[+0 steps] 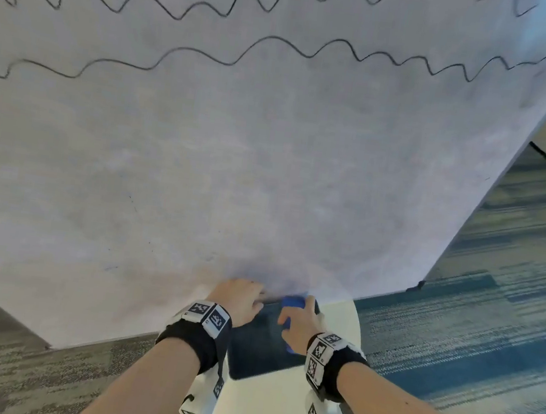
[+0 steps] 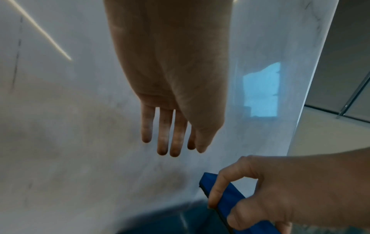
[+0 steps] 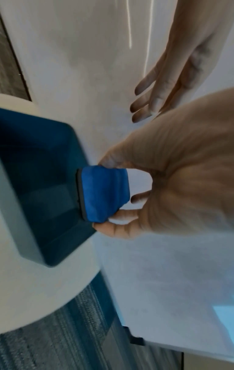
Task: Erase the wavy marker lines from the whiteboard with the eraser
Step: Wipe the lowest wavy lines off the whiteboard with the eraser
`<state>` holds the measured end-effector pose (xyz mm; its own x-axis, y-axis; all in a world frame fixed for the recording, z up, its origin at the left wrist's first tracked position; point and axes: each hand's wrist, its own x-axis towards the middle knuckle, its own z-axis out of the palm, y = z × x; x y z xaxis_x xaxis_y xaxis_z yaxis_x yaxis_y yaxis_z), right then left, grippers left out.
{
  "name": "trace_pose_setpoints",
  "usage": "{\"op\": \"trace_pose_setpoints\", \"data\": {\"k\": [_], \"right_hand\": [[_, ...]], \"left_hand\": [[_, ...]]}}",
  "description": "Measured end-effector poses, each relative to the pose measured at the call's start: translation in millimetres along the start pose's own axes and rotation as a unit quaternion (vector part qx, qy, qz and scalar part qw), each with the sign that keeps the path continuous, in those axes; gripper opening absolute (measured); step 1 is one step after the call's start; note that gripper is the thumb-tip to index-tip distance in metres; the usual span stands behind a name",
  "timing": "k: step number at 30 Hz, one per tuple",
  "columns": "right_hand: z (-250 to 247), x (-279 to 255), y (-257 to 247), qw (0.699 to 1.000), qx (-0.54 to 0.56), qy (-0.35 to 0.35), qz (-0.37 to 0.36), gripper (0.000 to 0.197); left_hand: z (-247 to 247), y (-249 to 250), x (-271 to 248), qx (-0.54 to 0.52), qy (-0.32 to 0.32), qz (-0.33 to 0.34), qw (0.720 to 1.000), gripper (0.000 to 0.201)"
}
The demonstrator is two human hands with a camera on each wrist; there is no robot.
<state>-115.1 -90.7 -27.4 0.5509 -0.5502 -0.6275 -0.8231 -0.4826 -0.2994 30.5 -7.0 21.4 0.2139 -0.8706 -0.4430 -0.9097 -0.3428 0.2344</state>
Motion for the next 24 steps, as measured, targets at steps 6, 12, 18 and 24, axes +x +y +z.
{"op": "trace_pose_setpoints", "data": {"k": [6,12,18,24], "right_hand": [[-106,-70,-30,0.993,0.014,0.059,-0.106,0.048],[-222,-140,-71,0.954,0.112,0.244,-0.134,0.073],[-294,-184,-77,0.86,0.325,0.371,-0.134,0.079],[-318,-185,-39,0.77,0.472,0.429,-0.039,0.071]], "left_hand": [[-122,29,-31,0.002,0.11,0.035,0.993,0.031],[-252,55,-65,0.08,0.336,0.083,0.935,0.034],[-332,81,-81,0.156,0.453,0.118,0.87,0.036],[-364,126,-69,0.223,0.49,0.128,0.833,0.053]]}}
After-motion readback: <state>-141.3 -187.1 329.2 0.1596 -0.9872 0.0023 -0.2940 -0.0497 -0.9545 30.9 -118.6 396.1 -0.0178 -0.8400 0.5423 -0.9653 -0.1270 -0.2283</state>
